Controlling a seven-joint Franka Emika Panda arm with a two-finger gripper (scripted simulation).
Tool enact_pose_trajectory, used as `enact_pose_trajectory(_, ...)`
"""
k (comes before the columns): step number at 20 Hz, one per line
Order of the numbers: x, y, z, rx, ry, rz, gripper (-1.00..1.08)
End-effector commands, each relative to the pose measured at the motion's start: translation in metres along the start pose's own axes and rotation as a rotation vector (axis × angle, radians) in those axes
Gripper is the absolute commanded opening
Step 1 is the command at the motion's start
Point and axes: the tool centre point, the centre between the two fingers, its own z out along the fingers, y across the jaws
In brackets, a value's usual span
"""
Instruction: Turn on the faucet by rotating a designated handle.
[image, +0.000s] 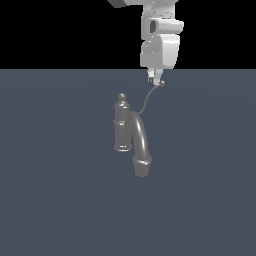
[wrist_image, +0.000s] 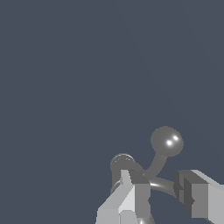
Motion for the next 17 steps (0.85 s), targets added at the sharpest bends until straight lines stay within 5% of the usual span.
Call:
enact_pose_trajectory(1,0.002,-0.007,0.005,-0.005,-0.001,0.003,-1.00)
enact_pose_trajectory(17,0.010,-0.045,0.010,-0.013,0.001,0.018,-1.00)
